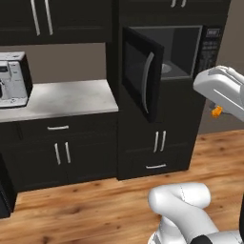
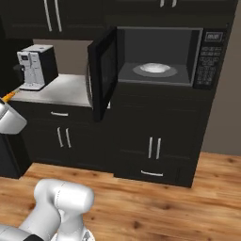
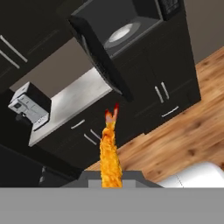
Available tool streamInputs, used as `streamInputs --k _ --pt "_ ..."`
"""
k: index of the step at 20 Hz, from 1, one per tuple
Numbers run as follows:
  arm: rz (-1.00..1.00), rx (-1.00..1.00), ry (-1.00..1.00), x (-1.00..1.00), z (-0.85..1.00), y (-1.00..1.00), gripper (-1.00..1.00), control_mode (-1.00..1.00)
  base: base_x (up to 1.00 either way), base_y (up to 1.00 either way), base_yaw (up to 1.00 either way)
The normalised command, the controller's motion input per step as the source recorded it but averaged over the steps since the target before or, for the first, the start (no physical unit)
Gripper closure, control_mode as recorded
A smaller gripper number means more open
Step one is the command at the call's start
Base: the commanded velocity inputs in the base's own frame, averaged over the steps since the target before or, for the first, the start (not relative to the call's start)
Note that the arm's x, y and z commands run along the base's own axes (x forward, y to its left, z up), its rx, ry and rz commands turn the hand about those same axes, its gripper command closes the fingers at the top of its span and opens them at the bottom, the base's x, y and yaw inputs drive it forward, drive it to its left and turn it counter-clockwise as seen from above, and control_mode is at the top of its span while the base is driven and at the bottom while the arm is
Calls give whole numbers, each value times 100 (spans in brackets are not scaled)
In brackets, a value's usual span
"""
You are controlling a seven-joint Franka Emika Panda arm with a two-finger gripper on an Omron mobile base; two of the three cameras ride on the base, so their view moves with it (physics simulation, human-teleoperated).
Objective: Transport the shrimp from the fridge to the microwave and turn on the microwave.
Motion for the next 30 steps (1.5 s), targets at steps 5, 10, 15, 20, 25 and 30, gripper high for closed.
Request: streamInputs --k 5,10,15,20,25,30 --pt "0 0 0 0 0 0 100 100 3 -53 0" --pt "0 0 0 0 0 0 100 100 7 -57 0" --pt "0 0 0 0 0 0 100 100 17 -51 0" --pt "0 0 0 0 0 0 100 100 32 -44 0" --pt "0 0 0 0 0 0 100 100 52 -30 0" --pt "0 0 0 0 0 0 100 100 55 -20 0"
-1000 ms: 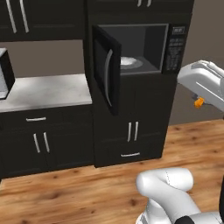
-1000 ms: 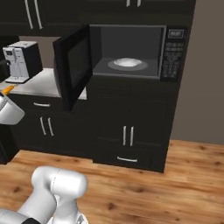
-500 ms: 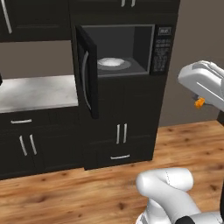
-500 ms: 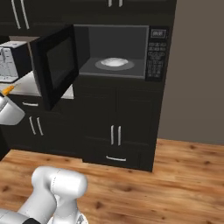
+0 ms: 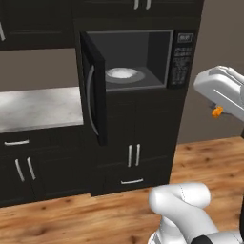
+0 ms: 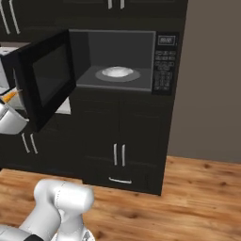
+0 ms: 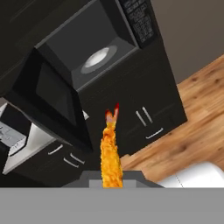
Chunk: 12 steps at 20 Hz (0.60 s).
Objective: Transport the shrimp from the fridge to the microwave and turn on the microwave.
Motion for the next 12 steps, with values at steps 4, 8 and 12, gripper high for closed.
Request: streamInputs --k 4,8,12 --pt "0 0 0 0 0 0 100 100 47 -23 0" --pt "0 0 0 0 0 0 100 100 46 -22 0" --pt "0 0 0 0 0 0 100 100 41 -21 0"
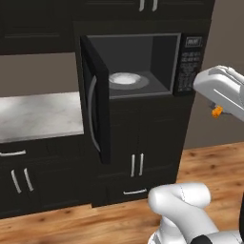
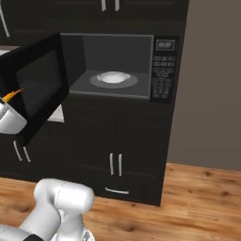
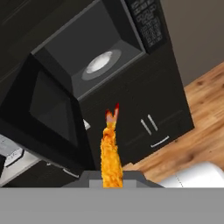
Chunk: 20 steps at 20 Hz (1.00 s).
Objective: Transport the shrimp from the fridge to the microwave and turn on the microwave.
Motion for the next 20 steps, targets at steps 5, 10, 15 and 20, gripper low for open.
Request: streamInputs --k 5,10,15,20 --pt "0 0 0 0 0 0 100 100 44 -20 0" --pt "0 0 0 0 0 0 100 100 40 -19 0" --pt "0 0 0 0 0 0 100 100 41 -18 0" --pt "0 0 0 0 0 0 100 100 42 -14 0"
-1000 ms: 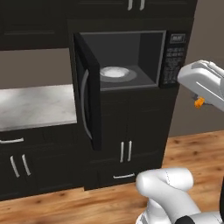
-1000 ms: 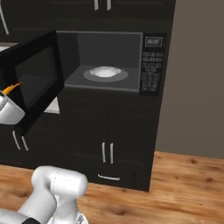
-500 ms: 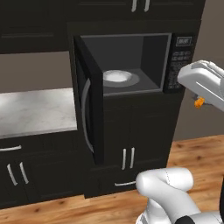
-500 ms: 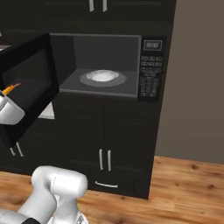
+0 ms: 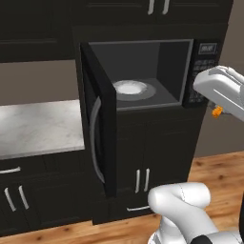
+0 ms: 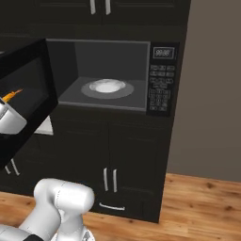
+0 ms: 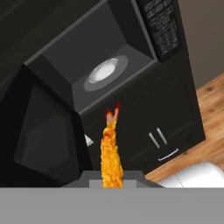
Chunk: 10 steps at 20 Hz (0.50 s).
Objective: Transport the shrimp from the fridge to the microwave and turn on the microwave.
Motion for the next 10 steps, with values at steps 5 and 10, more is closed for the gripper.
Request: streamInputs --k 5,10 --pt "0 0 0 0 0 0 100 100 42 -13 0" --pt "0 0 0 0 0 0 100 100 39 -8 0"
